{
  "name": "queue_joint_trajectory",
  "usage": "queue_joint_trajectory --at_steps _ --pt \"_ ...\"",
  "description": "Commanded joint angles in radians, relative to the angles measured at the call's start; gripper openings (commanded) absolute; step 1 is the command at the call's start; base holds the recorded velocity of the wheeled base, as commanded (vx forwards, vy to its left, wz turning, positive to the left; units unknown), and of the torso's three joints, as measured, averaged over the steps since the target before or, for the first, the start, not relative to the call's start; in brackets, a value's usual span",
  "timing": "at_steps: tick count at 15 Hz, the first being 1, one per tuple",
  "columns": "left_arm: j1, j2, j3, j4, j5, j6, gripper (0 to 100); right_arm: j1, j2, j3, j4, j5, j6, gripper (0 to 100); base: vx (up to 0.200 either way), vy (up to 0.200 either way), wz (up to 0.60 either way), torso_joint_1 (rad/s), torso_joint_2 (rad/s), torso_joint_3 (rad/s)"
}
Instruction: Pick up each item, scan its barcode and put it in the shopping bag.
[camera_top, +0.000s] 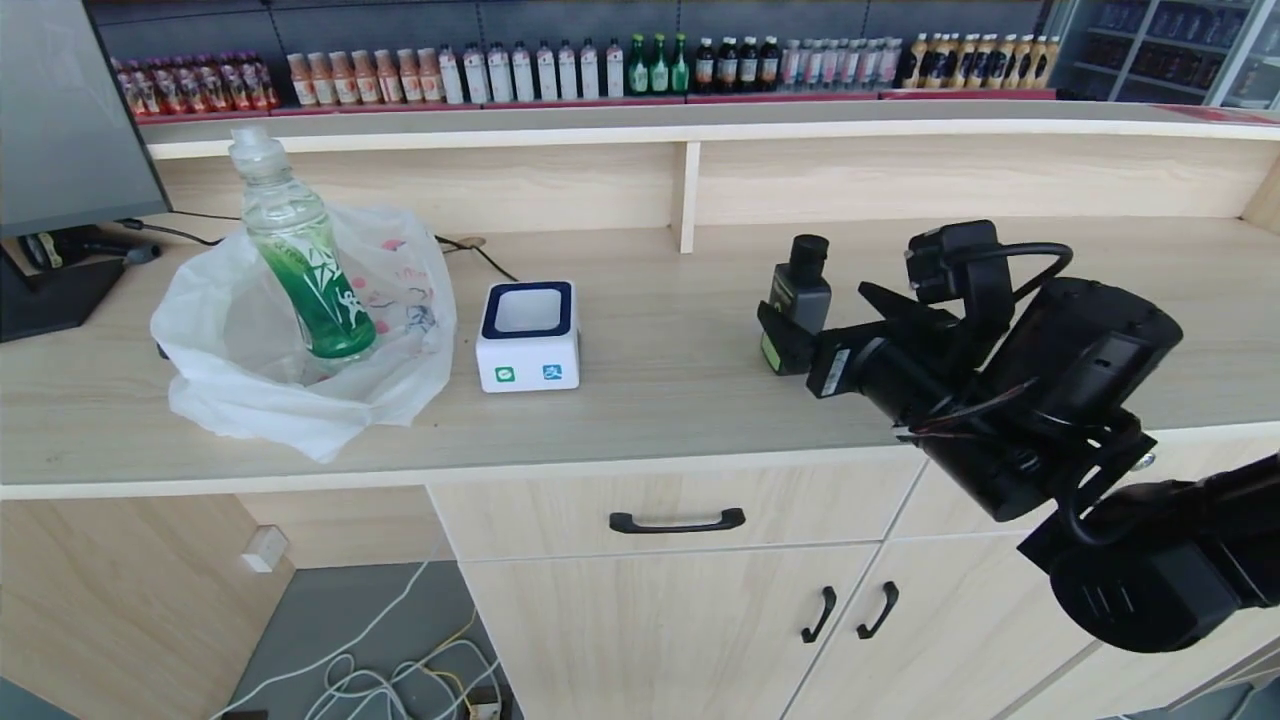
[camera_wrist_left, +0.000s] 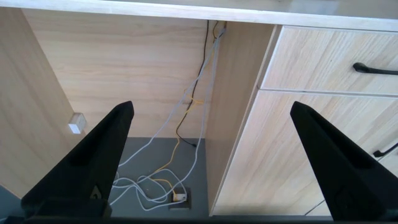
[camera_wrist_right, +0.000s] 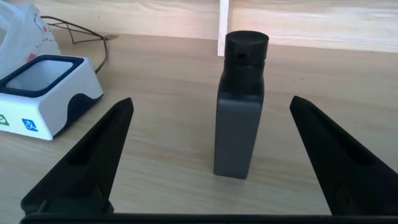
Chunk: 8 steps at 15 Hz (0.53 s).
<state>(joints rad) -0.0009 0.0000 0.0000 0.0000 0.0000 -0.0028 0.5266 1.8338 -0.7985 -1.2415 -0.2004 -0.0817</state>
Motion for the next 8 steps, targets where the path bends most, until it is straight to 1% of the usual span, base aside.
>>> queue_joint_trajectory --at_steps 1,7,8 --pt "0.001 0.000 0.000 0.000 0.000 0.000 100 -0.010 0.010 -0.041 0.024 0.003 0.007 100 0.000 0.000 0.00 0.000 0.00 0.000" --pt "-0.001 0.000 0.000 0.000 0.000 0.000 100 -0.017 0.093 -0.169 0.056 0.007 0.017 100 0.000 0.000 0.00 0.000 0.00 0.000" --pt "0.001 0.000 0.000 0.000 0.000 0.000 100 -0.030 0.117 -0.197 0.056 0.007 0.017 100 0.000 0.000 0.00 0.000 0.00 0.000"
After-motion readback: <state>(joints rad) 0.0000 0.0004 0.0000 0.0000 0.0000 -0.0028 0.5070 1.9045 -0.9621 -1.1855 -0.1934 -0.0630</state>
